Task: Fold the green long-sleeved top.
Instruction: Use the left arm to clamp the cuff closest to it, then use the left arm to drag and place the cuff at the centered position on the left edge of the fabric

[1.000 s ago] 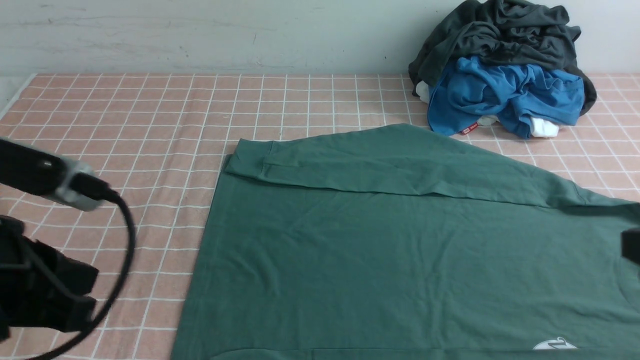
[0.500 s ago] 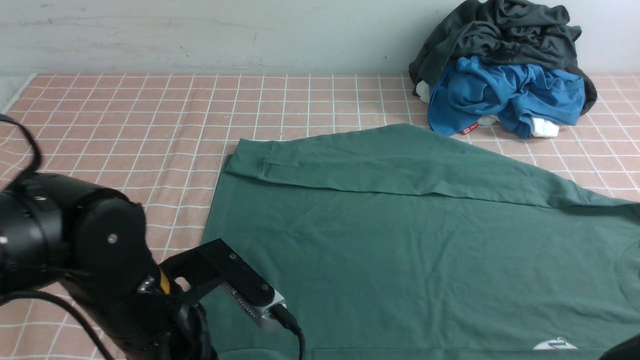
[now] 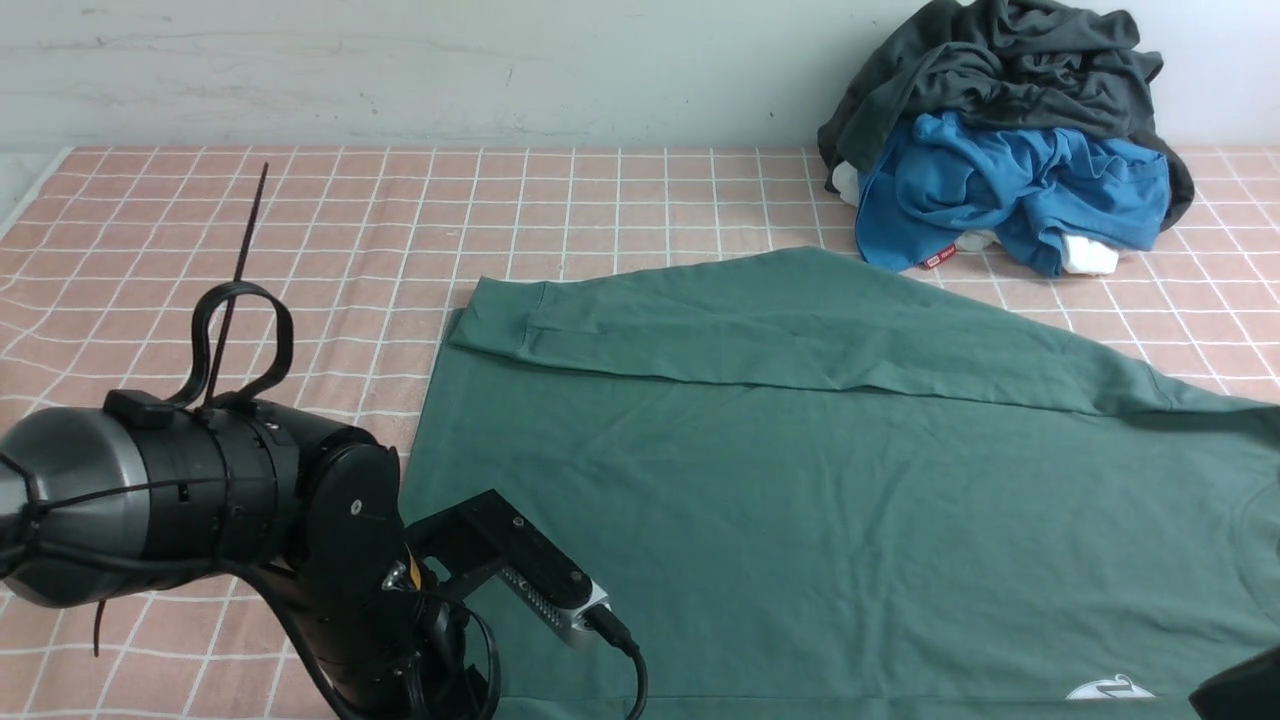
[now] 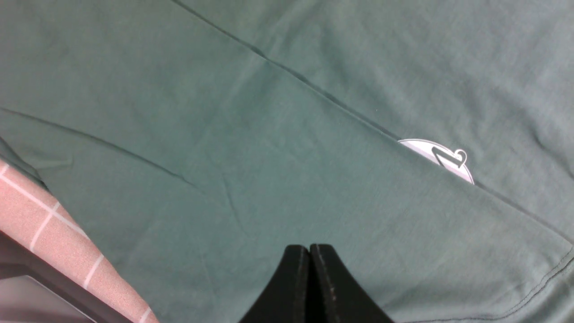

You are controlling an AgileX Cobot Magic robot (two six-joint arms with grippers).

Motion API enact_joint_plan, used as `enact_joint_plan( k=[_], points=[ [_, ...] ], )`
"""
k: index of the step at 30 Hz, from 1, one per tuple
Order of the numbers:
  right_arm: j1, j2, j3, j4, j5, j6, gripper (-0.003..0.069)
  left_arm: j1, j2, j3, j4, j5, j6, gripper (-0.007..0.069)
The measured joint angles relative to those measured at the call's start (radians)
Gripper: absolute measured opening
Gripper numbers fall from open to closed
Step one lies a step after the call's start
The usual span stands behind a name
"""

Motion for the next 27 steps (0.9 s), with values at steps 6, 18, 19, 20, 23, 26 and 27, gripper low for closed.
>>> enact_joint_plan(
  k=[6,18,19,20,23,26,27],
  points=[
    [0.0,0.0,0.0,0.0,-0.015,0.0,-0.0014,0.0,0.015,-0.001,0.001,0.002,0.003,0.009],
    [0.0,0.0,0.0,-0.004,-0.069,0.0,-0.0014,0.0,-0.011,-0.249,0.086,0.206,0.007,0.0027],
    [0.0,0.0,0.0,-0.005,-0.09,0.0,-0.0014,0.0,-0.011,-0.334,0.109,0.242,0.006,0.0027],
    [0.0,0.0,0.0,-0.007,-0.104,0.0,-0.0014,0.0,-0.009,-0.38,0.121,0.259,0.005,0.0027],
    [0.0,0.001,0.0,-0.016,-0.133,0.008,-0.0014,0.0,0.004,-0.479,0.143,0.288,0.005,0.0027],
    [0.0,0.001,0.0,-0.067,-0.17,0.063,-0.0014,0.0,0.044,-0.611,0.165,0.326,0.005,0.0027],
    [0.0,0.001,0.0,-0.094,-0.179,0.086,-0.0014,0.0,0.062,-0.661,0.169,0.341,0.004,0.0027]
  ],
)
